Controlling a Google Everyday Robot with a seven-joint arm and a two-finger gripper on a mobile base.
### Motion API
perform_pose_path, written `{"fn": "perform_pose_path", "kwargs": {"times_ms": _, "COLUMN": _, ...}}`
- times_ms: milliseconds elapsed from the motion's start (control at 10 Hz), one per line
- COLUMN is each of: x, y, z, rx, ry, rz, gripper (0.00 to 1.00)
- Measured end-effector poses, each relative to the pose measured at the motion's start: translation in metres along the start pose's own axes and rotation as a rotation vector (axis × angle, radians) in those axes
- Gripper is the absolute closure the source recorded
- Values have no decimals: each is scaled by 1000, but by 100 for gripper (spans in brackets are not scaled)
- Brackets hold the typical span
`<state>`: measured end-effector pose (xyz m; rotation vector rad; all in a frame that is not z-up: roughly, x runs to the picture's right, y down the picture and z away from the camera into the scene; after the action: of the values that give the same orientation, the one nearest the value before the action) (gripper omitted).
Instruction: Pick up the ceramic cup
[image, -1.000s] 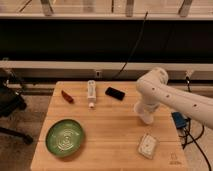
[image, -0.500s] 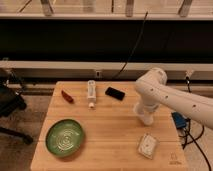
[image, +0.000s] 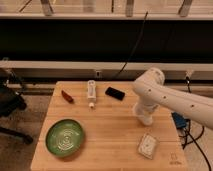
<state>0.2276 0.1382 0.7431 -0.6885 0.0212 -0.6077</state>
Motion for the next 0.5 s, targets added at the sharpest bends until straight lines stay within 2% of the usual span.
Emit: {"fn": "perform_pose_path", "kwargs": {"times_ms": 500, "x": -3, "y": 0, "z": -3, "rx": -6, "ry": 22, "rz": -62, "gripper": 100}}
